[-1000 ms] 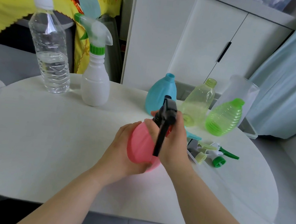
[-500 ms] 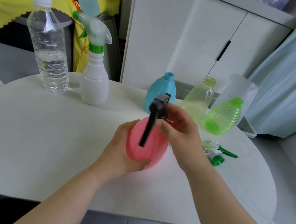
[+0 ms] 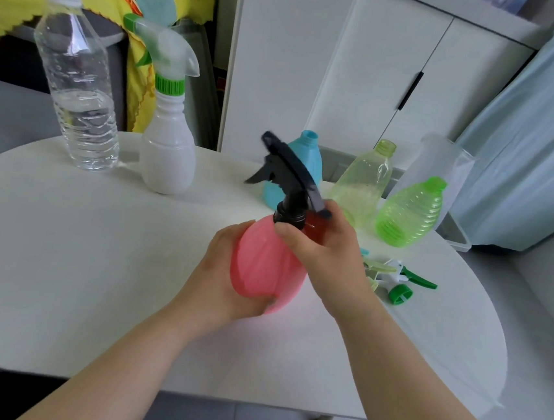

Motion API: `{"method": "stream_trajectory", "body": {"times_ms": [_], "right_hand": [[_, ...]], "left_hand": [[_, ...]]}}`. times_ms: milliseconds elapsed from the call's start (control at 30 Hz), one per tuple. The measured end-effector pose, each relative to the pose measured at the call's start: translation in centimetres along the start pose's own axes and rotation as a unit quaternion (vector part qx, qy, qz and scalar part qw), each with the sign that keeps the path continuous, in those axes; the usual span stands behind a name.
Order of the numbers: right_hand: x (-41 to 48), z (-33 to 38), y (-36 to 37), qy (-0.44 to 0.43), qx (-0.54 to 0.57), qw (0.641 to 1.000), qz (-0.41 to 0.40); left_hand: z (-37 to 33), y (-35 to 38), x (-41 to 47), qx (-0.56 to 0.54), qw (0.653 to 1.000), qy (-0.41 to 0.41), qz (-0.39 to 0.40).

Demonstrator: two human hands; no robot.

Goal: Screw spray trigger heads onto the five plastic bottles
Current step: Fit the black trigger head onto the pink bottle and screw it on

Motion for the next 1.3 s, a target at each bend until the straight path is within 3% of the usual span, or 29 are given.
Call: {"method": "stream_trajectory", "body": {"times_ms": [100,300,500,667,767,900,1033,1167,1233,1300], "right_hand": [[0.2,-0.1,0.8,-0.026,-0.021,0.998,-0.047],[0.1,-0.1,0.8,-0.020,0.048,0.997,0.056],[0.2,-0.4,1.3,-0.003,-0.029,0.997,-0.065],[0.4,-0.3,2.1,0.016,0.012,1.000,-0.007],[0.8,-0.4,1.8,0.029,0.010,0.999,-0.035],[1.0,-0.6,0.6,0.057,0.092,0.988,-0.110],[1.3,-0.4,-0.7,0.084,0.197,0.973,-0.086],[1.5,1.0,-1.1,0.057,0.265,0.962,-0.012],[1.7,1.3,-1.2,0.059,0.270,0.961,-0.004],[1.9,0.9,-1.4,0.091,0.268,0.959,-0.029]], "left_hand": [[-0.3,0.0,0.0,-0.006,1.000,0.004,-0.012],[-0.4,-0.1,0.0,-0.001,1.000,0.012,-0.018],[0.5,0.1,0.0,0.023,0.999,0.000,-0.042],[0.7,0.3,0.2,0.086,0.991,-0.002,-0.099],[0.6,0.2,0.1,0.092,0.992,0.009,-0.085],[0.3,-0.6,-0.2,-0.035,0.999,-0.002,-0.036],[0.9,-1.5,0.4,-0.155,0.987,-0.031,0.000],[1.1,-0.8,-0.3,-0.380,0.913,-0.095,0.114],[0.5,-0.6,-0.4,-0.356,0.926,-0.077,0.104],[0.0,-0.9,-0.2,-0.227,0.974,-0.022,0.003]]}}
Point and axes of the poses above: each hand's wrist, its own x-axis towards the middle knuckle, its own y-axis out of the palm, z = x × y, the point moved 3 cm from there along x, towards the middle knuckle, and after that the axes turned 3 degrees about -z, right-handed, at the moved point
